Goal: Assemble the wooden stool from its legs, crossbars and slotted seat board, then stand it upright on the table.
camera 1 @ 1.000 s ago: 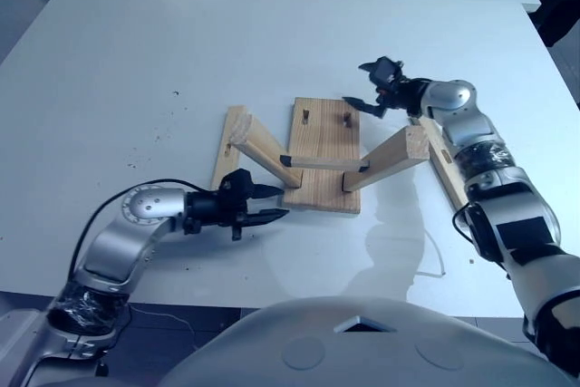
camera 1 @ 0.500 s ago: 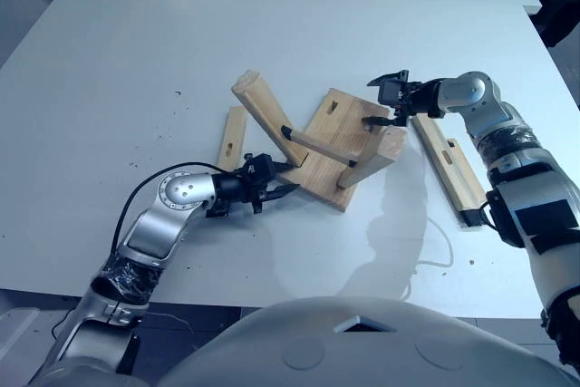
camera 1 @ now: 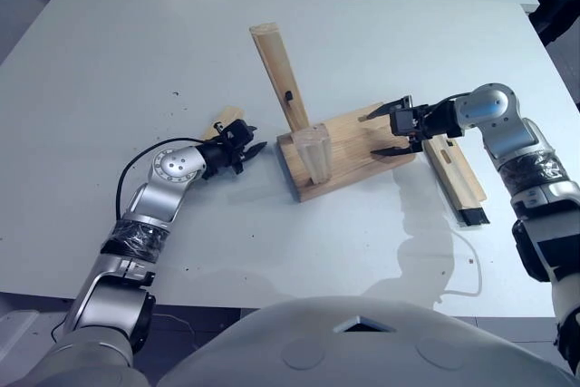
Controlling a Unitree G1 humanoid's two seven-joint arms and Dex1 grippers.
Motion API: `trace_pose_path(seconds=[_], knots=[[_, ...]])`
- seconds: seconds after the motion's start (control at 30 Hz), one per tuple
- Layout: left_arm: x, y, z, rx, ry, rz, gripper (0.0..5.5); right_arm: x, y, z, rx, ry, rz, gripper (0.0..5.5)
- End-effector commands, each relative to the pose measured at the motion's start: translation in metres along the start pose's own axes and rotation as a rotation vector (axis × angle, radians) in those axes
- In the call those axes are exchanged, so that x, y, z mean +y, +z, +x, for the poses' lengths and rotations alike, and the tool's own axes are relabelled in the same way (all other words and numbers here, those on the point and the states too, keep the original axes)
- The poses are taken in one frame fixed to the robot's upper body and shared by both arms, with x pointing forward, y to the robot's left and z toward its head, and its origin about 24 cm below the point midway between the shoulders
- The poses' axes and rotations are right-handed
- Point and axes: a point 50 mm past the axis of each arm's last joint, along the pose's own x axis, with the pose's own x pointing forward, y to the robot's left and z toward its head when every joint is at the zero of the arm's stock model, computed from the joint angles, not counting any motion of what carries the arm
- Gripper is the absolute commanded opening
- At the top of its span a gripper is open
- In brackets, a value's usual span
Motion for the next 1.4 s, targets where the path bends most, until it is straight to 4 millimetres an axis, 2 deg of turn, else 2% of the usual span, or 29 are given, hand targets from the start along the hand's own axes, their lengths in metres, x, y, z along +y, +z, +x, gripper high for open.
trace_pose_path(seconds=[0.03,0.17,0.3,0.37,0.43,0.5,0.57,0.7,0.8,1.0,1.2,1.4], knots=[[-0.002,0.011,0.002,-0.049,0.0,-0.004,2.03,0.023,0.001,0.01,-0.004,0.056,0.046,3.93],[-0.006,0.02,-0.003,-0.088,-0.027,0.013,2.03,0.028,0.008,0.002,-0.014,0.034,0.078,3.93],[0.003,0.028,-0.013,-0.11,0.018,0.039,2.03,0.04,0.014,-0.005,-0.032,0.068,0.113,3.93],[0.008,0.036,-0.022,-0.137,0.039,0.047,2.03,0.037,0.018,-0.01,-0.049,0.053,0.126,3.93],[0.011,0.042,-0.036,-0.155,0.054,0.037,2.03,0.025,0.023,-0.017,-0.072,-0.003,0.146,3.93],[0.005,0.04,-0.053,-0.139,0.021,0.007,2.03,0.007,0.025,-0.023,-0.09,-0.096,0.17,3.93],[-0.01,0.031,-0.065,-0.089,-0.053,-0.005,2.03,-0.009,0.023,-0.025,-0.099,-0.201,0.181,3.93],[-0.04,0.015,-0.076,-0.005,-0.203,-0.043,2.03,-0.037,0.012,-0.021,-0.1,-0.403,0.231,3.93],[-0.064,0.018,-0.073,-0.026,-0.328,-0.105,2.03,-0.049,-0.001,-0.003,-0.043,-0.484,0.231,3.93],[-0.097,0.026,-0.065,-0.058,-0.524,-0.205,2.03,-0.046,-0.021,0.02,0.125,-0.447,0.117,3.93],[-0.108,0.027,-0.057,-0.054,-0.573,-0.246,2.03,-0.032,-0.037,0.026,0.254,-0.333,0.018,3.93],[-0.105,0.009,-0.035,0.042,-0.46,-0.161,2.03,-0.028,-0.039,0.017,0.234,-0.241,0.032,3.93]])
